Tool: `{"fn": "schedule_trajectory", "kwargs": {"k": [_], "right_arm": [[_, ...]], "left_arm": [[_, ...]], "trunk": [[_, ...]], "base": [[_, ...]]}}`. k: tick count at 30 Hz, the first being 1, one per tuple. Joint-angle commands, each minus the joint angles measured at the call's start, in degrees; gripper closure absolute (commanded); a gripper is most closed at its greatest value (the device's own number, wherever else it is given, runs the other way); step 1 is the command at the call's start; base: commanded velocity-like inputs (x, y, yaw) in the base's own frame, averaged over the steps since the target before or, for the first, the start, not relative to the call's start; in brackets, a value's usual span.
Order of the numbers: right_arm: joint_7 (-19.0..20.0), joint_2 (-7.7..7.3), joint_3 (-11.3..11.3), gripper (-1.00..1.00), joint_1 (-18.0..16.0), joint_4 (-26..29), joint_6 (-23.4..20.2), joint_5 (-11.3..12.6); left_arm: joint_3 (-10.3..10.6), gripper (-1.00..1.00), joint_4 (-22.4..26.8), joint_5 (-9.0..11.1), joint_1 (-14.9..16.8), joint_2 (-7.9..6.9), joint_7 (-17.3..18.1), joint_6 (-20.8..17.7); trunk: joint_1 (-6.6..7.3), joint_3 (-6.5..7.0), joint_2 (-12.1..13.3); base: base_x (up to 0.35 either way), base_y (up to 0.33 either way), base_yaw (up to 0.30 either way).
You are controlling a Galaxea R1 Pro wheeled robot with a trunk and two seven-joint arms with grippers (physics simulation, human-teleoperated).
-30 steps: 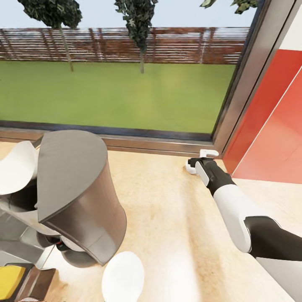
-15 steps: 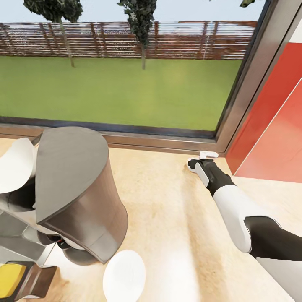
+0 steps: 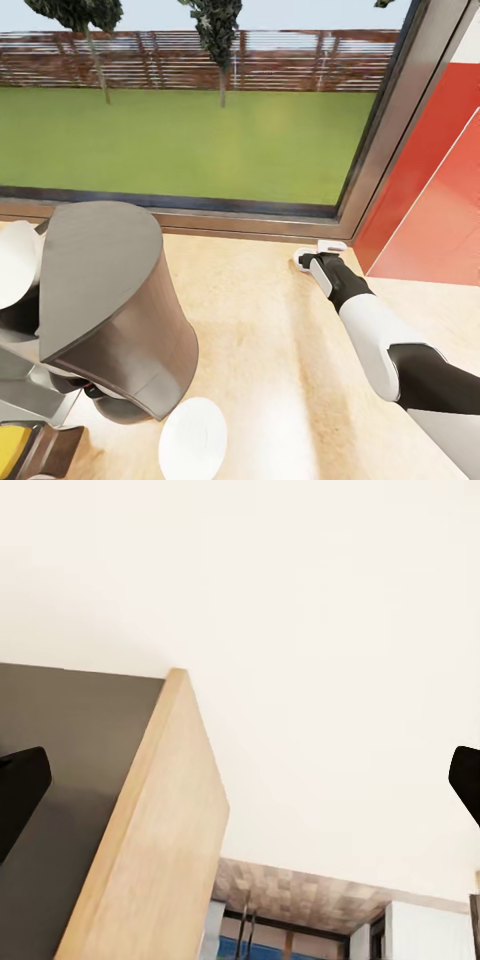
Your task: Set up a coffee station on the kitchen countertop: keep the coffee maker on the countertop, move the bottle of coffee from the kitchen shelf to the counter next to the coffee maker, place a paper coffee filter on top of the coffee maker, put the saucer next to the coffee maker with the coffee cup on the saucer, and place the electric kettle next to the coffee maker.
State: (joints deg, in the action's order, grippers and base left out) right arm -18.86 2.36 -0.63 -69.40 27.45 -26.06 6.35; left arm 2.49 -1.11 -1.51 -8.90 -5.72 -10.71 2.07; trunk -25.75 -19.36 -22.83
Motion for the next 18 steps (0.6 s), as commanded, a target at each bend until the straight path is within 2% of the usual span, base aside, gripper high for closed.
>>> {"fn": "schedule_trajectory", "kwargs": {"k": [1,5,15,16,18], "right_arm": [[-0.41,0.01,-0.07,-1.0,-0.03,0.06,-0.16,0.6],[-0.4,0.01,-0.07,-1.0,-0.03,0.06,-0.14,0.6],[-0.38,0.01,-0.07,-1.0,-0.03,0.05,-0.14,0.59],[-0.38,0.01,-0.07,1.0,-0.03,0.06,-0.14,0.59],[-0.38,0.01,-0.07,1.0,-0.03,0.06,-0.14,0.59]], "left_arm": [[0.24,-1.0,-0.08,-0.16,0.02,0.01,-0.19,0.22],[0.24,-1.0,-0.1,-0.16,0.02,0.01,-0.19,0.21],[0.24,-1.0,-0.04,-0.16,0.03,0.01,-0.18,0.22],[0.24,-1.0,-0.04,-0.16,0.02,0.01,-0.15,0.22],[0.24,-1.0,-0.04,-0.16,0.02,0.01,-0.12,0.22]], "trunk": [[-0.03,-0.09,-0.1],[-0.03,-0.14,-0.1],[-0.03,-0.15,-0.1],[-0.03,-0.15,-0.1],[-0.03,-0.15,-0.1]], "base": [[0.0,0.0,-0.152],[0.0,0.0,-0.131],[0.0,0.0,-0.01],[0.0,0.0,0.0],[0.0,0.0,0.0]]}}
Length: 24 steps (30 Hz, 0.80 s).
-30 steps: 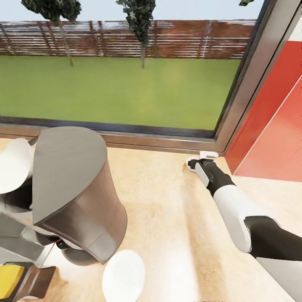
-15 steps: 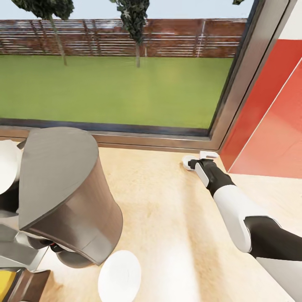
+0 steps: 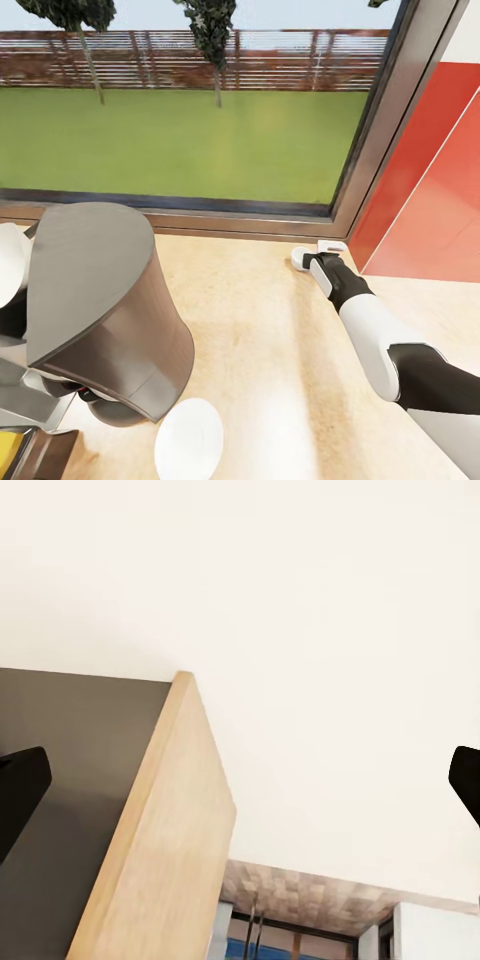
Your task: Set up a coffee station on the kitchen countertop: keep the coffee maker on the countertop, move the bottle of coffee from the kitchen shelf to the counter next to the coffee maker, place a paper coffee filter on top of the coffee maker, put the saucer next to the coffee maker with the coffee cup on the saucer, and place the electric kettle next to the coffee maker.
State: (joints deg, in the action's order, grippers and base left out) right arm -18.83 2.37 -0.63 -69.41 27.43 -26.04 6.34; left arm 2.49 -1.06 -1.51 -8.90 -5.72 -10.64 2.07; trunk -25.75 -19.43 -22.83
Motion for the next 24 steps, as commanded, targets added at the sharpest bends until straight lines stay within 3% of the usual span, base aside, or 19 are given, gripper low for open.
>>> {"fn": "schedule_trajectory", "kwargs": {"k": [1,24], "right_arm": [[-0.41,0.01,-0.08,1.0,-0.03,0.08,-0.15,0.6],[-0.41,0.12,-0.14,1.0,-0.03,0.34,-0.25,0.67]], "left_arm": [[0.24,-1.0,-0.08,-0.16,0.03,0.0,-0.18,0.22],[0.24,-1.0,-0.08,-0.16,0.02,-0.05,-0.05,0.22]], "trunk": [[-0.03,-0.08,-0.09],[-0.03,-0.08,-0.09]], "base": [[0.0,0.0,0.0],[0.0,0.0,0.0]]}}
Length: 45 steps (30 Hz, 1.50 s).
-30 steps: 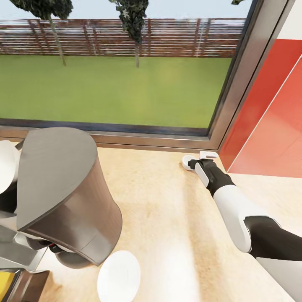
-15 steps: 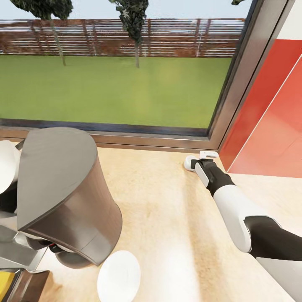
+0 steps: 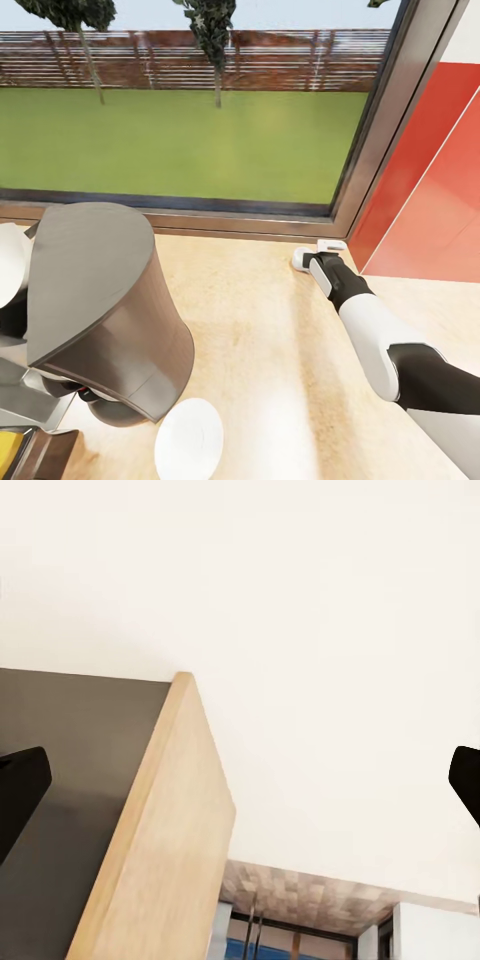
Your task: Set up a coffee station on the kitchen countertop: keep the coffee maker on the countertop, move the bottle of coffee from the kitchen shelf to the counter next to the coffee maker, place a paper coffee filter on top of the coffee maker, put the saucer next to the coffee maker with the coffee cup on the saucer, and place the electric kettle next to the coffee maker.
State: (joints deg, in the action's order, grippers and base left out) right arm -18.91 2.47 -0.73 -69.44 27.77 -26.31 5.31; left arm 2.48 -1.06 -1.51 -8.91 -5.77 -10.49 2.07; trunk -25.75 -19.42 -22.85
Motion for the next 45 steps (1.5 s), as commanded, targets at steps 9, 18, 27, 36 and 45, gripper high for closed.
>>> {"fn": "schedule_trajectory", "kwargs": {"k": [9,18,27,36,45], "right_arm": [[-0.34,0.34,0.0,1.0,0.0,1.5,-0.2,1.73],[-0.41,0.35,-0.07,1.0,0.0,8.82,-1.6,1.8],[-0.43,0.34,-0.07,1.0,0.0,8.99,-1.98,1.8],[-0.43,0.34,-0.07,1.0,0.0,9.14,-2.07,1.75],[-0.52,0.34,-0.07,1.0,0.0,8.99,-2.12,1.72]], "left_arm": [[0.27,-1.0,-0.05,-0.18,0.05,-0.29,-0.05,0.21],[0.13,-1.0,0.0,-0.25,0.11,-0.12,-0.06,0.15],[0.15,-1.0,0.0,-0.25,0.12,-0.04,-0.37,0.14],[0.49,-1.0,0.08,-0.23,0.12,-0.03,-0.46,0.14],[0.5,-1.0,0.27,-0.13,0.29,-0.03,-0.51,0.2]], "trunk": [[-0.04,-0.09,-0.08],[-0.04,-0.09,-0.08],[-0.04,-0.09,-0.08],[-0.04,-0.09,-0.08],[-0.04,-0.09,-0.08]], "base": [[0.0,0.0,0.0],[-0.179,0.0,0.0],[-0.332,0.0,0.0],[-0.335,0.0,0.0],[-0.336,0.0,0.0]]}}
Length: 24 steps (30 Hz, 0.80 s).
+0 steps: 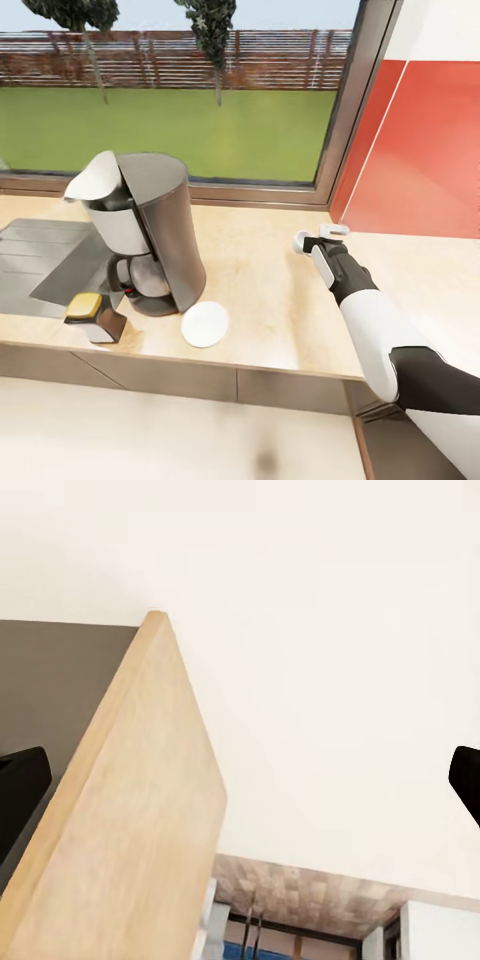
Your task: Set up a coffee station on the kitchen countertop: keep the coffee maker on the countertop, move the bottle of coffee from the kitchen shelf to the counter next to the coffee maker, place a paper coffee filter on top of the coffee maker, put the saucer next to the coffee maker with the coffee cup on the saucer, and place the electric kettle next to the coffee maker.
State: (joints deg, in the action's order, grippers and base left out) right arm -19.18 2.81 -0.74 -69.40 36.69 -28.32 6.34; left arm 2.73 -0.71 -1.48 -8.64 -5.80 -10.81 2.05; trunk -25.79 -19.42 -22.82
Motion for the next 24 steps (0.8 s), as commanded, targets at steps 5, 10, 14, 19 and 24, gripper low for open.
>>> {"fn": "schedule_trajectory", "kwargs": {"k": [5,10,14,19,24], "right_arm": [[-0.25,0.09,-0.09,1.0,-0.03,-0.19,-0.15,0.75],[-0.19,0.1,-0.14,1.0,-0.03,-0.35,-0.08,0.77],[-0.13,0.27,-0.17,1.0,-0.03,-0.18,-0.12,0.83],[-0.15,1.9,-0.15,1.0,-0.03,0.1,-5.49,0.92],[-0.24,3.05,0.07,1.0,-0.03,0.54,-11.2,1.02]], "left_arm": [[0.23,-1.0,0.57,-0.17,0.33,-0.21,-0.05,0.69],[0.18,-1.0,2.95,-0.11,1.8,-0.22,0.32,2.29],[0.07,-1.0,8.65,-0.1,3.14,-0.2,0.42,7.48],[-3.39,-1.0,17.2,-0.01,3.64,-0.33,0.5,11.55],[-7.51,-1.0,19.57,-0.01,3.8,-0.41,0.53,14.88]], "trunk": [[0.0,-0.09,-0.1],[0.0,-0.09,-0.1],[0.0,-0.09,-0.1],[0.0,-0.09,-0.1],[0.0,-0.09,-0.1]], "base": [[-0.336,0.0,0.0],[-0.337,0.0,0.0],[-0.333,0.036,0.0],[-0.174,0.131,0.0],[-0.021,0.018,0.0]]}}
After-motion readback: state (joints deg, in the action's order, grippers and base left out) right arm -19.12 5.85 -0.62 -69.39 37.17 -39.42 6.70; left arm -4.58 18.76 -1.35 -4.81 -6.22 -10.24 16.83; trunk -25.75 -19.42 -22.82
